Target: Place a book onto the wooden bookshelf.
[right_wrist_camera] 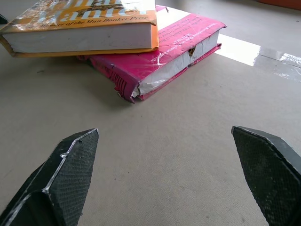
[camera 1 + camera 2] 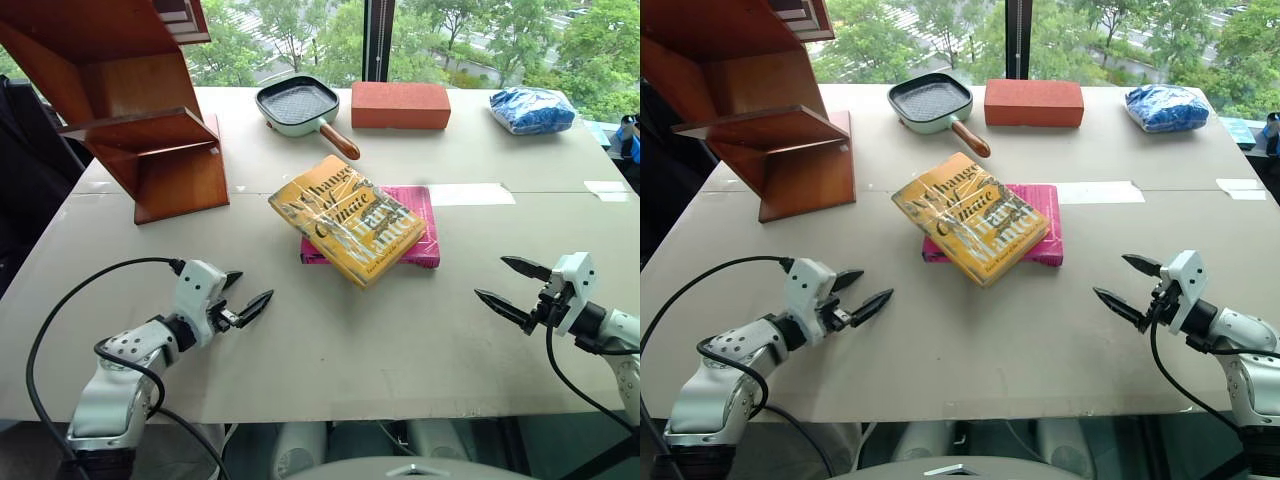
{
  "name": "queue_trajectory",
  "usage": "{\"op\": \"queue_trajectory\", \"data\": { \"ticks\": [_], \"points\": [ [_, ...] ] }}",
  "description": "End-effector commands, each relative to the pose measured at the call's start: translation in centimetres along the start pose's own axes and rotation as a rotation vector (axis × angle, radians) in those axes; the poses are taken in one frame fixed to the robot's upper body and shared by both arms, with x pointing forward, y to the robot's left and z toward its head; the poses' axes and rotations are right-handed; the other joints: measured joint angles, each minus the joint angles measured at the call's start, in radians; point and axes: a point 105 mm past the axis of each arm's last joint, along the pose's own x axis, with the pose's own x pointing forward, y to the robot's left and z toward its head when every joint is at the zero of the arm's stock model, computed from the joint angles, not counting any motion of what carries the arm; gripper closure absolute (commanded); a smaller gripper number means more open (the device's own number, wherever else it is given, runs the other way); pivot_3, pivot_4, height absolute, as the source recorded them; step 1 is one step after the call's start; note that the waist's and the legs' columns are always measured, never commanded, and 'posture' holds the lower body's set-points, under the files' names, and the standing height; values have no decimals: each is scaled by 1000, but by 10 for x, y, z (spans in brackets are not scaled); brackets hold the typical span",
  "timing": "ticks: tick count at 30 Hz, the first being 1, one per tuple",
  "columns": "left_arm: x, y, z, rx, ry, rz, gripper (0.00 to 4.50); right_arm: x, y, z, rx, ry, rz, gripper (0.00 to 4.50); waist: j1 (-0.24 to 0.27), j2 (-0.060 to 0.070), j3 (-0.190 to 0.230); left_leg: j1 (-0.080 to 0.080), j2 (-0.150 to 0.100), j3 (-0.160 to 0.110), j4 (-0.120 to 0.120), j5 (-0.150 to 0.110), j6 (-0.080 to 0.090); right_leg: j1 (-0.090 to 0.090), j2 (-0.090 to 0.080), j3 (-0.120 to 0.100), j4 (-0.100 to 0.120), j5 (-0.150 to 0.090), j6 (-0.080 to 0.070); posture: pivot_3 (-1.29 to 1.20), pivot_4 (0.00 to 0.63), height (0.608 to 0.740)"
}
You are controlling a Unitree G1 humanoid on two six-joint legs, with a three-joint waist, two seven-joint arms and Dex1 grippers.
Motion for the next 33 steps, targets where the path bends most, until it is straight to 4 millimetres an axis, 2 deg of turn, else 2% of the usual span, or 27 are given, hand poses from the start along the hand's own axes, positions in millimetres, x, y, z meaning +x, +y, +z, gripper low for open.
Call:
{"op": "queue_trajectory", "data": {
  "ticks": [1,6,12,17,23,27,30,33],
  "points": [
    [7,-6,18,-134,-82,-8,452,-2,1,24,-56,-60,29,0,0,0,0,0,0,0,0,0,0,0,0,0,0,0,0,0,150,740],
    [20,-23,33,-412,-122,-83,452,1,11,40,-40,-100,86,0,-1,0,0,0,0,-1,0,0,0,0,0,-1,0,1,2,0,150,740],
    [26,-61,58,-792,-183,-329,452,4,20,55,-44,-126,107,0,-2,-1,0,-1,0,-2,0,0,0,0,0,-1,0,3,4,0,150,740],
    [47,-82,61,-1057,-162,-399,452,2,37,70,-22,-152,167,0,1,-1,0,-1,-1,-3,1,0,0,0,0,-2,1,3,4,0,150,740],
    [64,-101,60,-1190,-98,-425,452,-9,62,81,20,-123,248,0,1,-3,0,-2,-2,-4,2,0,0,1,0,-2,1,3,4,0,150,740],
    [72,-112,59,-1251,-53,-453,452,-19,72,93,24,-122,270,0,4,-3,0,-2,-2,-5,3,0,0,2,0,-3,0,1,0,0,150,740],
    [76,-110,57,-1294,-42,-437,452,-24,79,100,29,-122,286,0,3,-3,0,-2,-2,-5,4,0,0,3,0,-3,0,1,0,0,150,740],
    [80,-99,54,-1354,-65,-381,452,-31,84,108,63,-148,290,0,6,-3,0,-2,-2,-5,4,0,0,3,0,-3,0,0,-1,0,150,740]
  ]
}}
